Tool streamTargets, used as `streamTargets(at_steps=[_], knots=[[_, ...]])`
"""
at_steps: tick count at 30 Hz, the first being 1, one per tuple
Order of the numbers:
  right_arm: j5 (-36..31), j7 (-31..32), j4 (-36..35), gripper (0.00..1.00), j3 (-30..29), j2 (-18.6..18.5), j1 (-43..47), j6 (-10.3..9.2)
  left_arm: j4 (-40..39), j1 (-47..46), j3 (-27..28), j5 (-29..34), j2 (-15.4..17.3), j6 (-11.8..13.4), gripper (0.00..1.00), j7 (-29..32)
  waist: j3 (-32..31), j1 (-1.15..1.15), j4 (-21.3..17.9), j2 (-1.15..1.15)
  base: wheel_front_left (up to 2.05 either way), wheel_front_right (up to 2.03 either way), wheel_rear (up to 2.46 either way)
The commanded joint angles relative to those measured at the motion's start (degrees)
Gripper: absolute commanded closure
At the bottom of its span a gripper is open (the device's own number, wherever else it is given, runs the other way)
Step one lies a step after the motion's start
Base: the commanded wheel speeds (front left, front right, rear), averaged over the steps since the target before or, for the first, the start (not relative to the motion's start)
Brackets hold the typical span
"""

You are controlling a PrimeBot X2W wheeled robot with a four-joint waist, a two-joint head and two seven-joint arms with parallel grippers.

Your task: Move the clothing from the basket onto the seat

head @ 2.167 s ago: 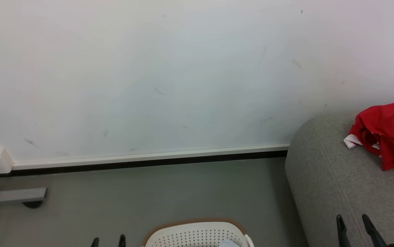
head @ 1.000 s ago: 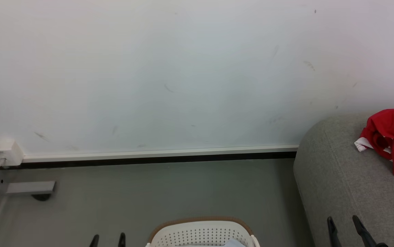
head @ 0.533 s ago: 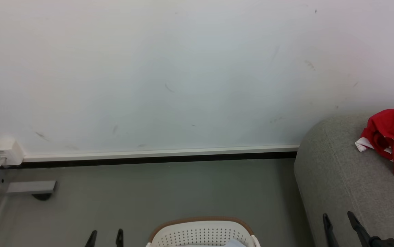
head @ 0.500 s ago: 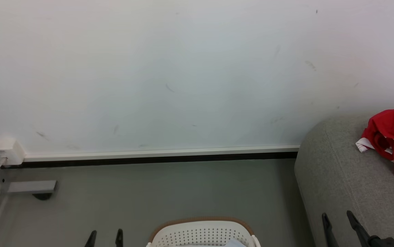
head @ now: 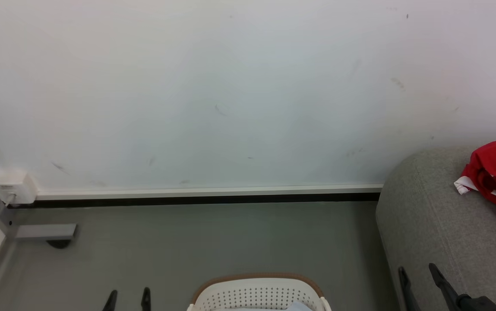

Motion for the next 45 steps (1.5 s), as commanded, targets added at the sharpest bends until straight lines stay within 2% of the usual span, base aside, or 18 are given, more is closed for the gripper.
streamTargets(at_steps=[1, 6, 26, 45], knots=[[0.04, 0.01, 0.00, 1.00, 0.03, 0.00, 0.00, 0.00, 0.00, -0.02, 0.04, 0.00, 0.00, -0.03, 1.00, 0.00, 0.01, 0.00, -0.01, 0.00, 0.00, 0.00, 0.00], [0.61, 0.55, 1.82, 1.00, 0.00, 0.43, 1.61, 0.00, 2.20, 0.84, -0.03, -0.59, -0.45, -0.08, 1.00, 0.34, 0.05, 0.00, 0.01, 0.00, 0.00, 0.00, 0.00], [20.90, 6.00, -0.89, 1.00, -3.14, 0.86, -0.13, -0.02, 0.63, -2.16, 2.17, -22.48, -0.34, -2.13, 1.00, 5.86, 0.70, 0.00, 0.06, 0.00, 0.00, 0.00, 0.00], [36.34, 10.10, -2.92, 1.00, -5.44, 1.20, -1.40, -0.04, -0.54, -4.43, 3.80, -39.03, -0.24, -3.68, 1.00, 10.00, 1.32, 0.00, 0.11, 0.00, 0.00, 0.00, 0.00]])
